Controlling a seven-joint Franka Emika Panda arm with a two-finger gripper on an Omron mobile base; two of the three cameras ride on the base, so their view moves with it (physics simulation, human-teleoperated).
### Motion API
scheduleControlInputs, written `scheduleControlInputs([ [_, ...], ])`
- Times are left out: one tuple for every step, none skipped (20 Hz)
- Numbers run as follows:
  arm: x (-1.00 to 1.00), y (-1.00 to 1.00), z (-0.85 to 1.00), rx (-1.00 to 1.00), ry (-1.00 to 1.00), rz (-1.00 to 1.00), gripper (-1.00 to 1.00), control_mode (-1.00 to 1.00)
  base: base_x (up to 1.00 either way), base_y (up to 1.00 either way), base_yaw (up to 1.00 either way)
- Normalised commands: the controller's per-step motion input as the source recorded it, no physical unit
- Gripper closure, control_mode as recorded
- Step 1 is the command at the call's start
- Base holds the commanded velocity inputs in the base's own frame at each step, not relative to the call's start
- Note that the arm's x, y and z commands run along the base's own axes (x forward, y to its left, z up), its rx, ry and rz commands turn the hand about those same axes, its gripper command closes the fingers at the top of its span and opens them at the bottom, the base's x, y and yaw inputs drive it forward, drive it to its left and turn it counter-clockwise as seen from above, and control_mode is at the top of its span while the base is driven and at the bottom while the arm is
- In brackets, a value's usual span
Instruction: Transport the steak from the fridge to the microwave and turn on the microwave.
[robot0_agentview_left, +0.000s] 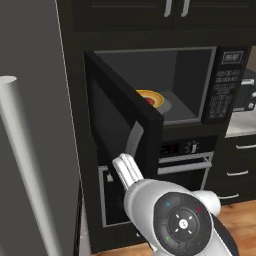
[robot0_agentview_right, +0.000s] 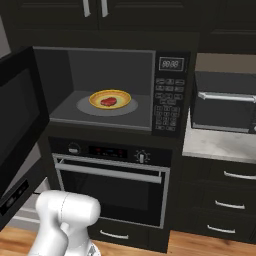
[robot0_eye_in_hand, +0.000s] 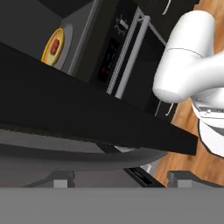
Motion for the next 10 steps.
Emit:
scheduleControlInputs([
  [0.21,-0.28,-0.03,0.00,0.00,-0.12,-1.00,-1.00,0.00,0.00,0.00],
  [0.21,-0.29,-0.02,0.00,0.00,-0.12,-1.00,-1.00,0.00,0.00,0.00],
  [0.22,-0.28,-0.03,0.00,0.00,-0.12,-1.00,-1.00,0.00,0.00,0.00],
  [0.22,-0.30,-0.01,0.00,0.00,-0.12,-1.00,-1.00,0.00,0.00,0.00],
  [0.21,-0.30,-0.02,0.00,0.00,-0.12,-1.00,-1.00,0.00,0.00,0.00],
  [0.21,-0.31,0.00,0.00,0.00,-0.12,-1.00,-1.00,0.00,0.00,0.00],
  [0.21,-0.31,-0.01,0.00,0.00,-0.12,-1.00,-1.00,0.00,0.00,0.00],
  [0.21,-0.32,0.00,0.00,0.00,-0.12,-1.00,-1.00,0.00,0.00,0.00],
  [0.22,-0.33,0.00,0.00,0.00,-0.11,-1.00,-1.00,0.00,0.00,0.00],
  [0.22,-0.34,0.00,0.00,0.00,-0.11,-1.00,-1.00,0.00,0.00,0.00],
])
